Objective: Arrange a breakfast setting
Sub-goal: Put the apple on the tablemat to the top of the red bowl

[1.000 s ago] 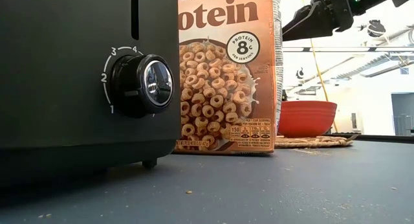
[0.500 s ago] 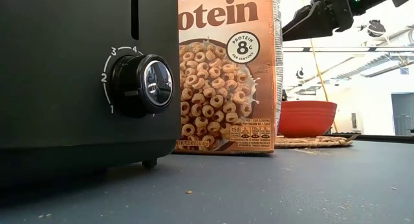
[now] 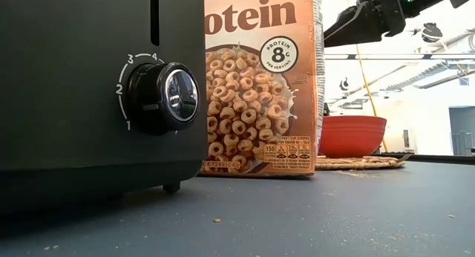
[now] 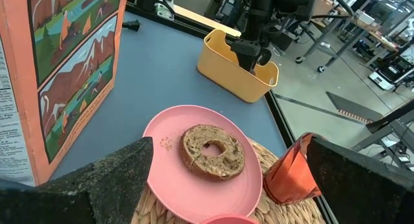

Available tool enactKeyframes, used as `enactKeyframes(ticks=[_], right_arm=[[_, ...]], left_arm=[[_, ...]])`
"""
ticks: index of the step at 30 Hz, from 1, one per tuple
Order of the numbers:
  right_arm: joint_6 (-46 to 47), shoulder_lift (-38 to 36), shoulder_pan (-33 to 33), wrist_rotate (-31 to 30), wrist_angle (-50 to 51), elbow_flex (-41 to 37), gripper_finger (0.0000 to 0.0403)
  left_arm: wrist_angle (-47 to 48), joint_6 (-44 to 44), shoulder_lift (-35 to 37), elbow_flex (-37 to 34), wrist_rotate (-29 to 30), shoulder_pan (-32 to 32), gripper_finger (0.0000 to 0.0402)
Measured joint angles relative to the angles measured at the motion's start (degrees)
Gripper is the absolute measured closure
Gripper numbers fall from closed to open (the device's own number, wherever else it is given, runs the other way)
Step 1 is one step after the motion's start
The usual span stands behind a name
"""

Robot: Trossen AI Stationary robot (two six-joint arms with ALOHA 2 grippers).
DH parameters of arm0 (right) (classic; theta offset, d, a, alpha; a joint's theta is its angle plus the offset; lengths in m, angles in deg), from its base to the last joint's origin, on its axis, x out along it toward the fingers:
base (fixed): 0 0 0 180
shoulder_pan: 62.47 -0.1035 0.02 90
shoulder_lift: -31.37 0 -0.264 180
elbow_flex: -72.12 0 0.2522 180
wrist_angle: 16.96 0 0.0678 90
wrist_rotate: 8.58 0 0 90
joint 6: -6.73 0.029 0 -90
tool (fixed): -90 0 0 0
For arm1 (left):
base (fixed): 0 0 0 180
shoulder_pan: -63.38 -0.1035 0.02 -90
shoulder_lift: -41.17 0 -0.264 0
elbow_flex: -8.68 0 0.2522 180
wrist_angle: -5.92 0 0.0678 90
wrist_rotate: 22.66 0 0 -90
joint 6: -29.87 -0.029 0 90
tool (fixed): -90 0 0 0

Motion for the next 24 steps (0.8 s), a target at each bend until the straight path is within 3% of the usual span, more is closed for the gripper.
enactKeyframes(ticks=[9, 24], right_arm=[[0.0, 0.0, 0.0, 0.0, 0.0, 0.0, 0.0007], [0.0, 0.0, 0.0, 0.0, 0.0, 0.0, 0.0007]], left_arm=[[-1.9, 1.1, 0.9, -0.2, 0.5, 0.0, 0.0204], [-1.4, 1.2, 11.0, -0.3, 0.4, -1.9, 0.0205]])
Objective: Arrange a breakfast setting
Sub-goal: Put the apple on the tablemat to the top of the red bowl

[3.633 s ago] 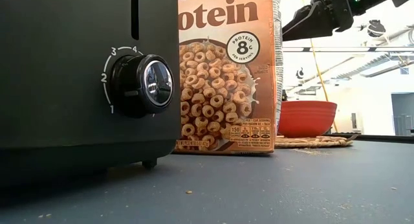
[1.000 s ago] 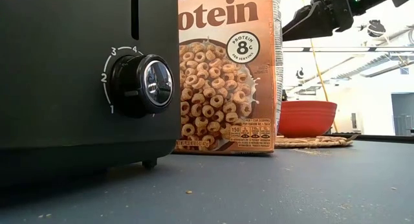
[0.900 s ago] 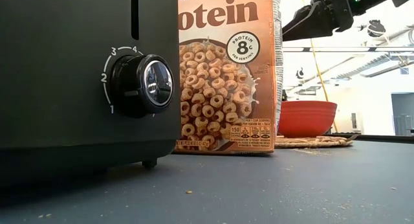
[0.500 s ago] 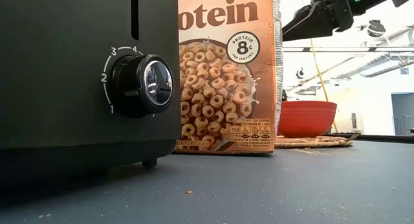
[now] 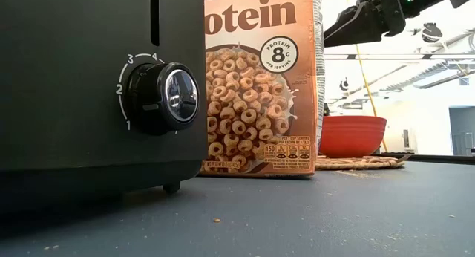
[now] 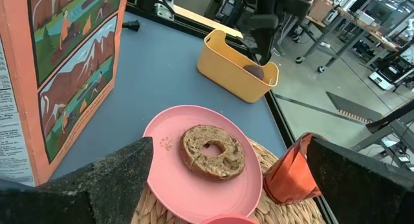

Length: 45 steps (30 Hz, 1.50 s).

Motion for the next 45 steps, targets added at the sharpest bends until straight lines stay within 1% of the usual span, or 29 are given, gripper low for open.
enactKeyframes(ticks=[5, 10, 14, 22, 36, 38, 40, 42, 45], right_arm=[[0.0, 0.0, 0.0, 0.0, 0.0, 0.0, 0.0007], [0.0, 0.0, 0.0, 0.0, 0.0, 0.0, 0.0007], [0.0, 0.0, 0.0, 0.0, 0.0, 0.0, 0.0007], [0.0, 0.0, 0.0, 0.0, 0.0, 0.0, 0.0007], [0.0, 0.0, 0.0, 0.0, 0.0, 0.0, 0.0007], [0.0, 0.0, 0.0, 0.0, 0.0, 0.0, 0.0007], [0.0, 0.0, 0.0, 0.0, 0.0, 0.0, 0.0007], [0.0, 0.0, 0.0, 0.0, 0.0, 0.0, 0.0007], [0.0, 0.0, 0.0, 0.0, 0.0, 0.0, 0.0007]], left_arm=[[0.5, 0.0, 2.1, 0.1, -0.1, -0.2, 0.0205], [0.5, 0.1, 2.0, 0.1, 0.3, -0.2, 0.0204], [0.7, -1.6, 2.0, 0.1, 0.4, -0.2, 0.0204], [-0.1, 3.4, 2.0, 0.1, 0.4, 0.2, 0.0204], [-0.2, 3.4, 2.0, 0.2, 0.4, 0.2, 0.0201], [0.6, 4.0, 2.1, 0.2, 0.4, 0.2, 0.0192], [1.5, 5.4, 2.1, 0.2, 0.5, 0.2, 0.0174], [2.2, 8.2, 2.1, 0.2, 1.1, 0.2, 0.0151], [3.4, 14.2, 2.1, 0.2, 3.7, 0.2, 0.0113]])
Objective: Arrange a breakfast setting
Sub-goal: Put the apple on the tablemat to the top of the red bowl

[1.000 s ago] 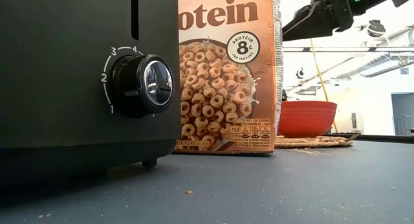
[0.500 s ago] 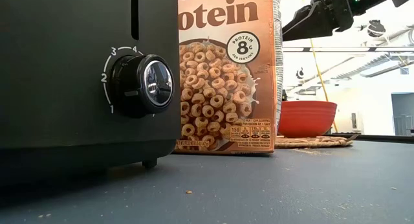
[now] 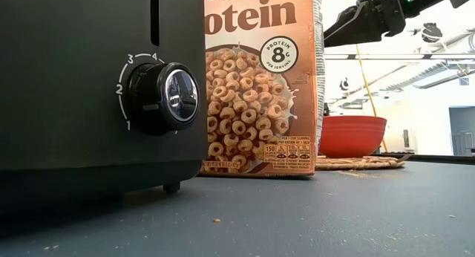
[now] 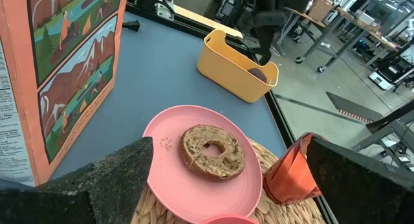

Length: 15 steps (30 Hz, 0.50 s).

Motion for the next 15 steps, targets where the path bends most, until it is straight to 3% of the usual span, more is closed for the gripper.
enactKeyframes(ticks=[6, 15], right_arm=[[0.0, 0.0, 0.0, 0.0, 0.0, 0.0, 0.0007], [-0.1, 0.0, 0.0, 0.0, 0.0, 0.0, 0.0007]], left_arm=[[-0.8, 12.6, 0.0, 0.0, 6.6, 0.9, 0.0068], [-3.1, 12.6, 0.0, 0.0, 10.1, 3.4, 0.0064]])
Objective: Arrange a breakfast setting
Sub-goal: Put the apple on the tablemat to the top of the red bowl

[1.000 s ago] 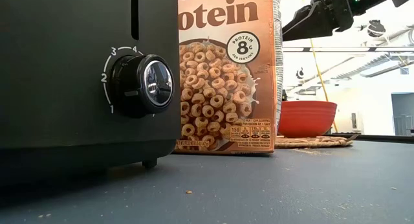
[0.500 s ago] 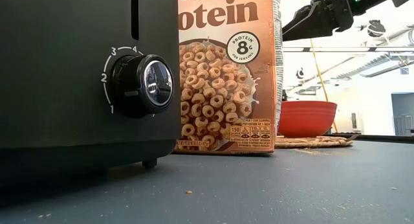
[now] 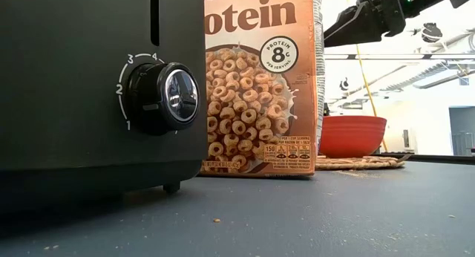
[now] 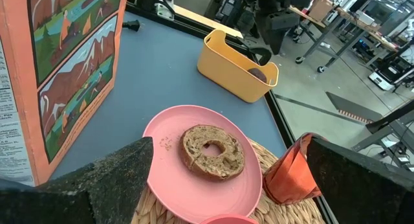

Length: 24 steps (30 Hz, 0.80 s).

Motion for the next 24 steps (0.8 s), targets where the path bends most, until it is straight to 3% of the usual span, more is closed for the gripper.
enactKeyframes(ticks=[24], right_arm=[[0.1, 0.0, 0.0, 0.0, 0.0, 0.0, 0.0007]], left_arm=[[-0.9, 24.4, -10.3, 0.0, -4.3, 0.6, 0.0064]])
